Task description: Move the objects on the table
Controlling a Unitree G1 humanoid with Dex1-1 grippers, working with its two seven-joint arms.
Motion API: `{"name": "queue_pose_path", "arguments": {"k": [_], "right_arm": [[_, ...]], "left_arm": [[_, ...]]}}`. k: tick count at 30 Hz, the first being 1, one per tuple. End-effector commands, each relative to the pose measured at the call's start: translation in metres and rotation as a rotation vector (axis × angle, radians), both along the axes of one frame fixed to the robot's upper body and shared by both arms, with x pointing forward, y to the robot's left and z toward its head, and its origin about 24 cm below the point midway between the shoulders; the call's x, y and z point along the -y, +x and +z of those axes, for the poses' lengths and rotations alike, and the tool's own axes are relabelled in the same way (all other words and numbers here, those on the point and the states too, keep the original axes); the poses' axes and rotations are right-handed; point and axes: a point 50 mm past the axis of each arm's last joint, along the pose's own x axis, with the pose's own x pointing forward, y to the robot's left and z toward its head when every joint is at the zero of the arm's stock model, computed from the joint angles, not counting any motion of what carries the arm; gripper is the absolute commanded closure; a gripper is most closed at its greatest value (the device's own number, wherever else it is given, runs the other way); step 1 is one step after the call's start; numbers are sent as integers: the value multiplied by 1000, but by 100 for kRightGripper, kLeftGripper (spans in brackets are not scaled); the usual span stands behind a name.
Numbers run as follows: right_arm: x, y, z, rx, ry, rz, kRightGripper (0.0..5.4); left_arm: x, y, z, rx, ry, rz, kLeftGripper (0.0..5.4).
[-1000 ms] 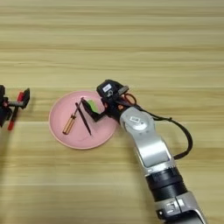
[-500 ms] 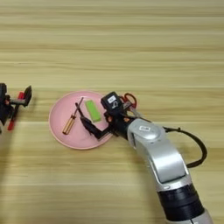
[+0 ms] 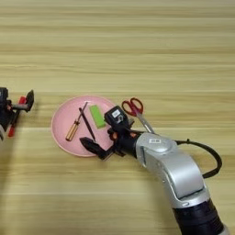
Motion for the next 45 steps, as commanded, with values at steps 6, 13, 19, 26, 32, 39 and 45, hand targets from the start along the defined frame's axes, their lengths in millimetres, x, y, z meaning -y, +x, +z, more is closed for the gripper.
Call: {"name": "queue_pose_path", "arguments": {"k": [6,13,19,26,32,39,45], "right_arm": [[-7,4,-6,-41,-6,20,0],[-11,6,-7,-56,-5,37,0],[-13,10,-10,-75,-13,39,0],[-15,15,-13,-89,-18,40,0],[-17,21,-15,-105,-14,38,0],[-17,27,-22,-135,-21,27,0],[-17,30,-26,-152,-23,21,0]], "left_arm": [[2,0,-2,-9,10,11,3],[0,2,-4,-1,49,52,3],[0,3,-5,4,58,64,3],[0,2,-5,8,56,65,3],[1,2,-5,8,55,66,3],[0,2,-5,8,54,70,3],[-1,2,-5,7,53,71,3]]}}
